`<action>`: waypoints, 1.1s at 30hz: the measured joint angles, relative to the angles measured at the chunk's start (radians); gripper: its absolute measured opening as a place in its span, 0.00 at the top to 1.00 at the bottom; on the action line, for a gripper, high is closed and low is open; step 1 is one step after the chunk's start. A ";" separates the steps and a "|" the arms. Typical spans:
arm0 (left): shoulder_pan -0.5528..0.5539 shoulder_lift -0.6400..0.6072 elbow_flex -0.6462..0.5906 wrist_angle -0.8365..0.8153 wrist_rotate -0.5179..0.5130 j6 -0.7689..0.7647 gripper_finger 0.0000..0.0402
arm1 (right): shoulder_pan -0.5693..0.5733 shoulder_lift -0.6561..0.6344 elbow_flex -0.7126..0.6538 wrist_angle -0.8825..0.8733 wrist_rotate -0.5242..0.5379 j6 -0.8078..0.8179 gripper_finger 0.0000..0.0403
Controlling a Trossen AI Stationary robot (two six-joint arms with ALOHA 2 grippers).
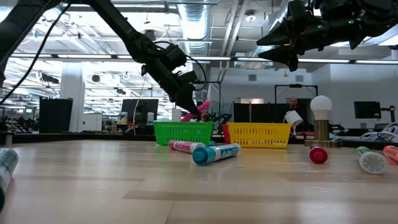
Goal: Pick & Place Markers
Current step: Put the left pink highlighter into the blue basket
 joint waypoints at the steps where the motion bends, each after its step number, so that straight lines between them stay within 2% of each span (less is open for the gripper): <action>1: -0.001 0.004 0.000 -0.006 0.001 0.013 0.83 | 0.000 0.000 0.000 0.000 0.000 0.000 0.48; 20: 0.020 0.034 0.000 -0.126 0.030 0.044 0.83 | -0.005 0.000 0.000 0.003 0.004 0.000 0.48; 33: 0.020 0.041 0.000 -0.122 0.031 0.047 0.81 | -0.005 0.000 0.000 0.003 0.004 0.000 0.48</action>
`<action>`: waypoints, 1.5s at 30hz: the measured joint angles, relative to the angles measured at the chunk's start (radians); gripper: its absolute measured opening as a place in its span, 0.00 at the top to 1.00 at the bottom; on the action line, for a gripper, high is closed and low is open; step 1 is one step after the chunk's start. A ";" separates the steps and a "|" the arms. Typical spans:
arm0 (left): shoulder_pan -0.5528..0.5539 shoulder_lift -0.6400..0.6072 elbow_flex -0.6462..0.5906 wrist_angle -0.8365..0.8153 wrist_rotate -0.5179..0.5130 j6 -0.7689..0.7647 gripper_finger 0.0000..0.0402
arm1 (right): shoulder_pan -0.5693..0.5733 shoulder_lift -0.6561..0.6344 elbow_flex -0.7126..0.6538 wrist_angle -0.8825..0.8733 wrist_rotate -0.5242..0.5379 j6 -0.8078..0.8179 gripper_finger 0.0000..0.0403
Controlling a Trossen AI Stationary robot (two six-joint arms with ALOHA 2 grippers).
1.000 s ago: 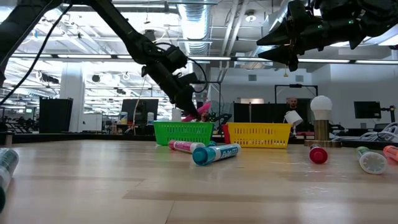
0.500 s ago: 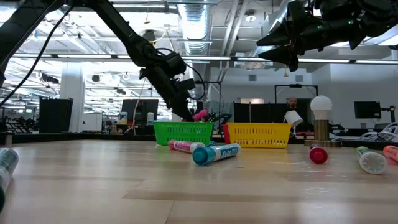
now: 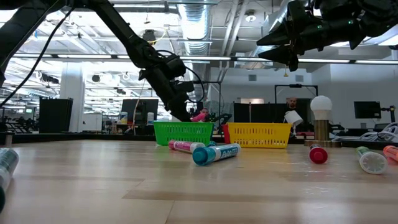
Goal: Pick & Place Markers
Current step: Put the left pink highlighter into the blue basket, then put the orange highlighter into the blue basket
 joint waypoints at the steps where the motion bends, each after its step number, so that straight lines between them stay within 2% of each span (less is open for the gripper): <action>1: 0.000 0.000 0.000 0.000 0.000 0.003 0.81 | 0.000 0.000 0.000 0.000 0.000 0.000 0.48; 14: 0.000 0.000 0.000 0.001 0.000 0.024 0.75 | 0.000 0.000 0.000 0.000 0.002 0.000 0.48; 27: -0.004 -0.012 -0.001 0.003 -0.001 0.011 0.62 | 0.000 0.000 0.000 0.000 0.001 0.000 0.48; 36: -0.073 -0.169 -0.001 0.005 -0.001 -0.072 0.63 | 0.000 0.000 0.000 0.000 0.000 0.000 0.48; 45: -0.223 -0.359 -0.001 0.005 -0.001 -0.311 0.63 | 0.000 0.000 0.000 0.000 -0.005 0.000 0.48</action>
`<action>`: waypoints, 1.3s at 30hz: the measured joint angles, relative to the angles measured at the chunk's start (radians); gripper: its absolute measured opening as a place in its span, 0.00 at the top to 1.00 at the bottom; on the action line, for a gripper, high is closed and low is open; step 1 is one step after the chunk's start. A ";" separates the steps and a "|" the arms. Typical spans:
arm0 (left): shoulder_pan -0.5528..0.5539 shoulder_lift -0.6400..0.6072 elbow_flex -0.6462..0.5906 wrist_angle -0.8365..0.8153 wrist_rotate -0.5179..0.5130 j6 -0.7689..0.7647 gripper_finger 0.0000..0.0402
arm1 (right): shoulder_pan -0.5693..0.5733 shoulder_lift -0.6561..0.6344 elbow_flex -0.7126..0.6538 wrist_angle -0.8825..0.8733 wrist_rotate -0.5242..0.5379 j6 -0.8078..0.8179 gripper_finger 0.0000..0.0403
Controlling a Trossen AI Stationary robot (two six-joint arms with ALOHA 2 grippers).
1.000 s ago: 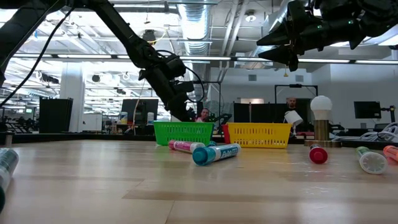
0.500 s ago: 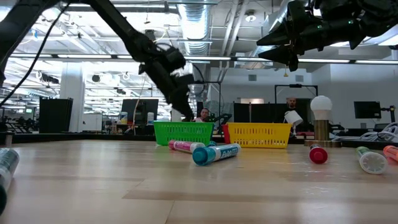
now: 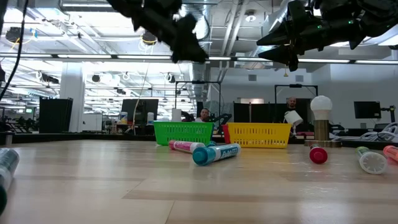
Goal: Pick & Place Markers
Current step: Put the orange highlighter into the blue basket
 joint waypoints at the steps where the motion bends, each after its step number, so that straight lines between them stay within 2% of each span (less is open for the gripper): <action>1: -0.021 -0.015 0.000 0.000 0.000 -0.038 0.63 | 0.000 0.000 0.000 0.000 0.000 0.000 0.48; 6: -0.146 -0.070 0.001 -0.013 -0.014 -0.201 0.63 | 0.000 0.000 0.000 -0.004 0.000 0.000 0.48; 13: -0.329 -0.082 0.001 -0.178 -0.173 -0.372 0.63 | 0.000 0.000 0.000 -0.017 -0.001 0.000 0.48; 16: -0.391 -0.082 0.001 -0.252 -0.220 -0.498 0.63 | 0.000 0.000 0.000 -0.032 -0.001 0.000 0.48; 20: -0.466 -0.082 0.000 -0.307 -0.232 -0.683 0.63 | 0.000 0.000 0.000 -0.055 -0.002 0.000 0.48; 25: -0.554 -0.082 0.000 -0.317 -0.241 -0.912 0.63 | 0.000 0.000 0.000 -0.058 -0.003 0.000 0.48; 32: -0.687 -0.078 0.000 -0.332 -0.279 -1.327 0.63 | 0.000 0.000 0.000 -0.057 -0.003 0.000 0.48; 39: -0.837 -0.049 -0.001 -0.353 -0.398 -1.574 0.63 | 0.000 0.000 0.000 -0.057 -0.003 0.000 0.48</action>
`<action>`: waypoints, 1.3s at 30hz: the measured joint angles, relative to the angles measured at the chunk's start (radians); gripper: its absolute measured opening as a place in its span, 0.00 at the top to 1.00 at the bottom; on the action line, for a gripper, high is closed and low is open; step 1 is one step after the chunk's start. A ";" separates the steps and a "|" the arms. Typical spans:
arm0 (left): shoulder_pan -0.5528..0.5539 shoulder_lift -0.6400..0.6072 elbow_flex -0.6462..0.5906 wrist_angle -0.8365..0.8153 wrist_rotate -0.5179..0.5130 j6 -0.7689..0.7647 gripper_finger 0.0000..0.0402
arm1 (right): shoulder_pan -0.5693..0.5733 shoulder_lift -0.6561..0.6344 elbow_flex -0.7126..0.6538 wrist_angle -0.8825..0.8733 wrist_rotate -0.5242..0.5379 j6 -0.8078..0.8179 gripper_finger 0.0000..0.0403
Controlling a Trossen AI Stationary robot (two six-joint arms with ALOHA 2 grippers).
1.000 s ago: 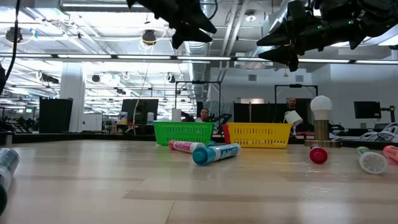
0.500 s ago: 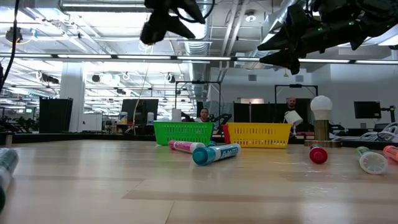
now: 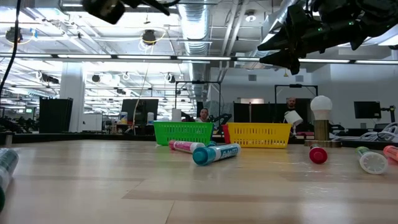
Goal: Pick & Place Markers
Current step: Put the orange highlighter into the blue basket
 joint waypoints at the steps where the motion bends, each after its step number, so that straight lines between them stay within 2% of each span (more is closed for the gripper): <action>1: -0.018 0.006 0.000 -0.007 -0.017 -0.031 0.63 | 0.000 0.000 0.000 0.000 0.000 0.000 0.48; 4: -0.059 0.025 0.000 -0.008 -0.046 -0.094 0.63 | 0.000 0.000 0.000 -0.003 0.000 0.000 0.48; 8: -0.098 0.047 -0.002 -0.010 -0.081 -0.096 0.63 | 0.002 0.000 0.000 -0.015 0.000 0.000 0.48; 16: -0.134 0.057 -0.002 -0.013 -0.295 0.281 0.63 | 0.036 0.000 0.000 -0.054 -0.015 0.032 0.48; 19: -0.127 0.051 -0.002 -0.013 -0.355 0.393 0.63 | 0.073 0.000 0.000 -0.051 -0.077 0.035 0.48; 23: -0.096 0.034 -0.026 -0.014 -0.383 0.486 0.63 | 0.160 0.000 0.000 -0.050 -0.151 0.036 0.48; 28: -0.033 -0.035 -0.138 -0.010 -0.386 0.490 0.63 | 0.306 -0.002 0.000 -0.030 -0.166 0.036 0.48; 32: -0.002 -0.149 -0.267 0.031 -0.384 0.499 0.63 | 0.431 -0.002 0.000 0.005 -0.164 0.036 0.48; 36: 0.006 -0.310 -0.428 0.150 -0.381 0.535 0.63 | 0.555 -0.002 0.000 0.053 -0.148 0.036 0.48; 39: 0.004 -0.440 -0.557 0.278 -0.375 0.585 0.63 | 0.647 -0.002 0.000 0.068 -0.098 0.035 0.48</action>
